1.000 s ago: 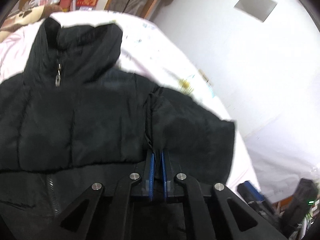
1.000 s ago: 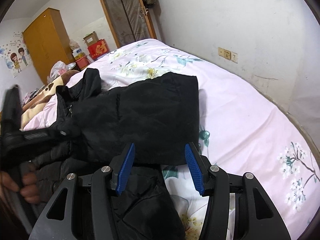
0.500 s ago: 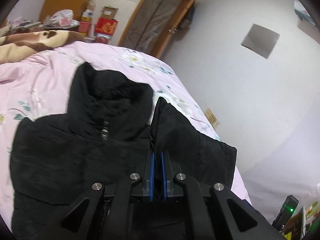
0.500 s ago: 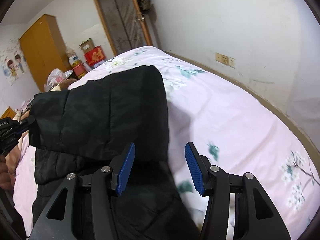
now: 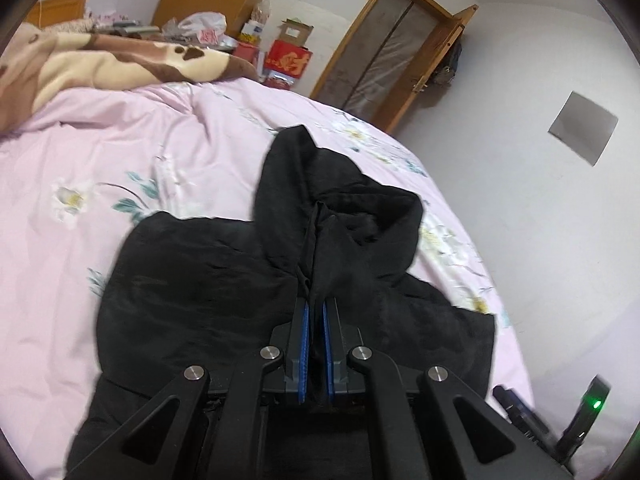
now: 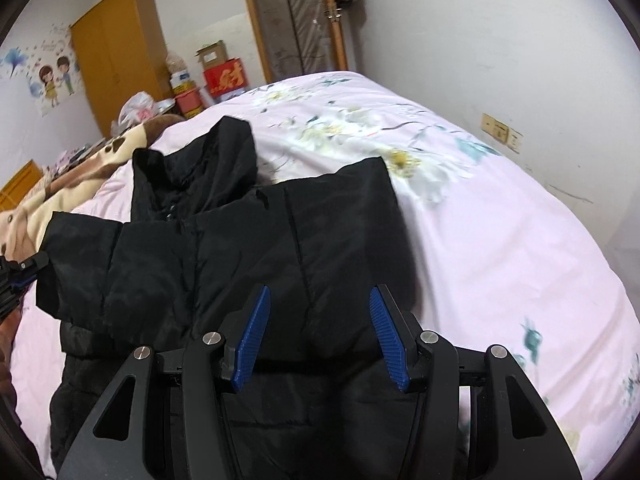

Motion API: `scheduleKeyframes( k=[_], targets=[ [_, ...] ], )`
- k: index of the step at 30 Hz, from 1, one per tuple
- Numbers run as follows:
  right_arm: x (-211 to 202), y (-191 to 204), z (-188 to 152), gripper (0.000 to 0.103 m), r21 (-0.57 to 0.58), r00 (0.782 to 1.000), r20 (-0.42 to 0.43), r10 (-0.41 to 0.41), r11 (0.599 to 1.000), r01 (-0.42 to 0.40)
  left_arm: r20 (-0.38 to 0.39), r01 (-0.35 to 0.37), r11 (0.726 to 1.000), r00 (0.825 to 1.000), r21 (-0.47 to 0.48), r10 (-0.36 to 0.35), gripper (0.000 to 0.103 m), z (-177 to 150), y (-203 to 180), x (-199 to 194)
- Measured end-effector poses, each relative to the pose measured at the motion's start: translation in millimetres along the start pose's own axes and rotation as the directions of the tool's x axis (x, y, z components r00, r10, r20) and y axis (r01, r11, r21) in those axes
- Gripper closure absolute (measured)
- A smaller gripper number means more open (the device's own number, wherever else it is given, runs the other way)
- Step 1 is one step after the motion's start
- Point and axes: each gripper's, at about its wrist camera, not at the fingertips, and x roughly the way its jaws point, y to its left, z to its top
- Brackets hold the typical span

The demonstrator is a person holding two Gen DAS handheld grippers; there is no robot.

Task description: Fold large clothes

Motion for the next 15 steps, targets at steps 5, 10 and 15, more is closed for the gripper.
scheduleKeyframes(
  k=[5, 10, 15],
  targets=[
    [16, 14, 0, 0.050, -0.044, 1.000, -0.025, -0.011, 0.999, 0.009, -0.019, -0.021, 0.999, 1.000, -0.045, 0.020, 0.097, -10, 20, 6],
    [28, 20, 1, 0.050, -0.083, 0.999, -0.040, -0.024, 0.996, 0.021, -0.023, -0.086, 0.995, 0.996, -0.047, 0.085, 0.097, -23, 38, 9],
    [38, 28, 1, 0.050, -0.149, 0.997, -0.038, -0.071, 0.987, 0.065, -0.054, -0.123, 0.990, 0.991, -0.071, 0.120, 0.097, -33, 54, 18]
  ],
)
